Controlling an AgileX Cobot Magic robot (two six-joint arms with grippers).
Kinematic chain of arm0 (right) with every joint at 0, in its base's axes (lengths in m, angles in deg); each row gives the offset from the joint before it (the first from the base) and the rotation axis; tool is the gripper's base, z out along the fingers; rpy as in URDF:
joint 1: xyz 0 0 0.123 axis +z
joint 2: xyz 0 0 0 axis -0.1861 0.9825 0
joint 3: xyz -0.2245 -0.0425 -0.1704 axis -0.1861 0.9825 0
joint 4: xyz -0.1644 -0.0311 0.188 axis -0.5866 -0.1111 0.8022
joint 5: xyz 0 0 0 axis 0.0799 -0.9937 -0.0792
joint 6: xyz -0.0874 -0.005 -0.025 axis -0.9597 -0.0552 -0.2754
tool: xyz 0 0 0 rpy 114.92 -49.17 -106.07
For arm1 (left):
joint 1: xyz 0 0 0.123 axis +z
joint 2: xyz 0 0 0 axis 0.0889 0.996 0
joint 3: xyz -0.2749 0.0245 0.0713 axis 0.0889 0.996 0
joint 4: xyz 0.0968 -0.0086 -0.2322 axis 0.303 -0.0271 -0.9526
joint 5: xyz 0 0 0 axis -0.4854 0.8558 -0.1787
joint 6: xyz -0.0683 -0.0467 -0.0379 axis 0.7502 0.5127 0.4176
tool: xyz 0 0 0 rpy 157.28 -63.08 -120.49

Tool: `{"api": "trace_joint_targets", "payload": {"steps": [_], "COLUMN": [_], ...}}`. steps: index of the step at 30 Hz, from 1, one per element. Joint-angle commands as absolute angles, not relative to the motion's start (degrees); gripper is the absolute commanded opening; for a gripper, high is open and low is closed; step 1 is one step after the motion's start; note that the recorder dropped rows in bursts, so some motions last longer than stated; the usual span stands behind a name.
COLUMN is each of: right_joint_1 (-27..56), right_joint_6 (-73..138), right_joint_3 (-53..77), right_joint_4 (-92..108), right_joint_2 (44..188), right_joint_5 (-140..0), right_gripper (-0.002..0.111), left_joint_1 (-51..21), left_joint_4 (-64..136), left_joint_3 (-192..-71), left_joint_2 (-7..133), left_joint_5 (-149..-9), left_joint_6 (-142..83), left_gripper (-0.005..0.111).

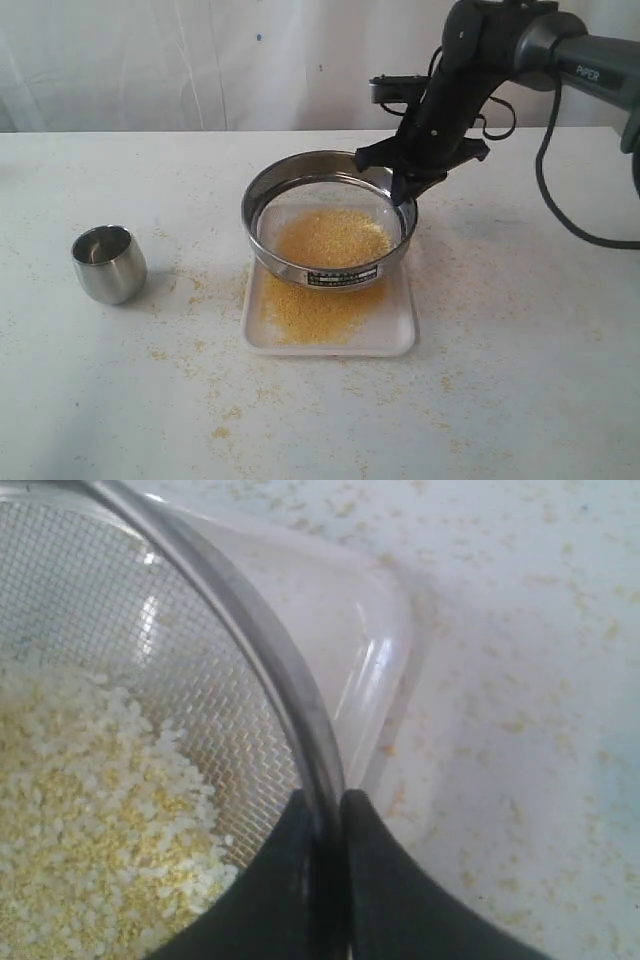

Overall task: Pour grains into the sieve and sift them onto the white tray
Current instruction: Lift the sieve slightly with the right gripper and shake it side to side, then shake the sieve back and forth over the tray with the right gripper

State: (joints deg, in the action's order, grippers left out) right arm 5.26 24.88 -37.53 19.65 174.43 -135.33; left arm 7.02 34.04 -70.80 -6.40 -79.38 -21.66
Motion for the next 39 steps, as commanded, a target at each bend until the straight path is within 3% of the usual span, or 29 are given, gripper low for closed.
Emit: {"api": "trace_joint_targets", "payload": {"steps": [1, 7, 13, 18, 25, 30, 36, 39], "right_joint_1": [7.12, 5.22, 6.84, 6.18, 8.71, 7.69, 8.23, 7.89], "right_joint_6": [9.91, 34.53, 6.9, 34.14, 7.87, 40.49, 4.55, 19.41], "right_joint_3": [-38.16, -38.72, -38.72, -38.72, -38.72, -38.72, -38.72, -38.72], "right_joint_4": [27.81, 11.53, 31.49, 13.16, 28.26, 6.49, 32.03, 19.83], "right_joint_2": [173.27, 173.16, 173.89, 173.89, 173.66, 173.43, 173.95, 173.59], "right_joint_5": [-139.59, -132.45, -139.59, -132.99, -139.59, -130.35, -139.59, -132.84], "right_gripper": [0.0, 0.0, 0.0, 0.0, 0.0, 0.0, 0.0, 0.0], "left_joint_1": [7.19, 7.19, 7.19, 7.19, 7.19, 7.19, 7.19, 7.19], "left_joint_4": [33.68, 33.68, 33.68, 33.68, 33.68, 33.68, 33.68, 33.68], "left_joint_3": [-70.58, -70.58, -70.58, -70.58, -70.58, -70.58, -70.58, -70.58], "left_joint_2": [-6.7, -6.7, -6.7, -6.7, -6.7, -6.7, -6.7, -6.7], "left_joint_5": [-79.72, -79.72, -79.72, -79.72, -79.72, -79.72, -79.72, -79.72], "left_joint_6": [-21.14, -21.14, -21.14, -21.14, -21.14, -21.14, -21.14, -21.14], "left_gripper": [0.0, 0.0, 0.0, 0.0, 0.0, 0.0, 0.0, 0.0]}}
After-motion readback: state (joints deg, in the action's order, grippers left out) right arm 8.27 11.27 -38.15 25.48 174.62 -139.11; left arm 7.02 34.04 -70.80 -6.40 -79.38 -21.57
